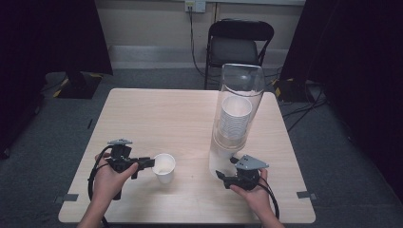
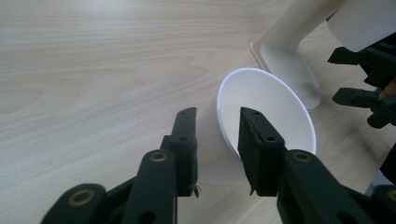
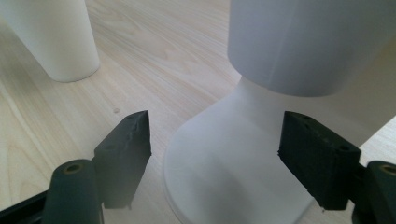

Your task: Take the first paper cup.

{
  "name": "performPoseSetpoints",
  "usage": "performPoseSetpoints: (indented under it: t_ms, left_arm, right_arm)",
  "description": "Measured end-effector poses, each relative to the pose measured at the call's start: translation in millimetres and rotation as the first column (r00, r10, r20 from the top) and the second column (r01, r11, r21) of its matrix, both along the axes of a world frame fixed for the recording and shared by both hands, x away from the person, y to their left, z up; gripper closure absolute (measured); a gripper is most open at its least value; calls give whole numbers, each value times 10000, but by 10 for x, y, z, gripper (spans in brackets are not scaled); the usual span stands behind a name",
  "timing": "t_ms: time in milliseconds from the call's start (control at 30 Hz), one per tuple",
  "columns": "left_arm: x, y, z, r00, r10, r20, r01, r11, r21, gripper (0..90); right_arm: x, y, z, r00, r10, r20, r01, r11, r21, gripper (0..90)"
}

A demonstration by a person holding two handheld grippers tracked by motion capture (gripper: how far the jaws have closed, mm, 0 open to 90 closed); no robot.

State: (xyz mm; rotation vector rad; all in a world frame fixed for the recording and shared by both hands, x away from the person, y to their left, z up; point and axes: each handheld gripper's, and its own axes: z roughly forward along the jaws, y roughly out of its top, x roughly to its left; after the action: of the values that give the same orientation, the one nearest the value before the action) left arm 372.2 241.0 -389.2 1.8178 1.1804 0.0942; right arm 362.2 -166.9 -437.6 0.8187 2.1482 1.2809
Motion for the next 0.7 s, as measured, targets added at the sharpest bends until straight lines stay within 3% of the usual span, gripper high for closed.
performPoseSetpoints:
  t_ms: [233, 367, 533, 600, 700]
  left_arm:
    - [-49, 140, 95, 9986, -255, 461, 247, 9995, 179, 559]
    - [-77, 245, 101, 9964, -319, 786, 299, 9992, 264, 507]
    - [-68, 347, -31, 9935, -264, 1108, 178, 9968, 775, 416]
    - [-56, 386, -113, 9925, -260, 1194, 142, 9950, 987, 335]
    - [-31, 467, -271, 9905, -262, 1351, 75, 9905, 1372, 285]
  right_arm:
    - [46, -61, 14, 9996, -284, -58, 285, 9995, 167, 247]
    - [58, -78, 39, 9987, -508, 87, 507, 9987, 15, 246]
    - [93, -119, 65, 9983, -572, 97, 569, 9981, 247, 245]
    - [96, -110, 79, 9986, -497, 166, 492, 9984, 274, 245]
    - [100, -96, 96, 9982, -554, 237, 548, 9982, 244, 243]
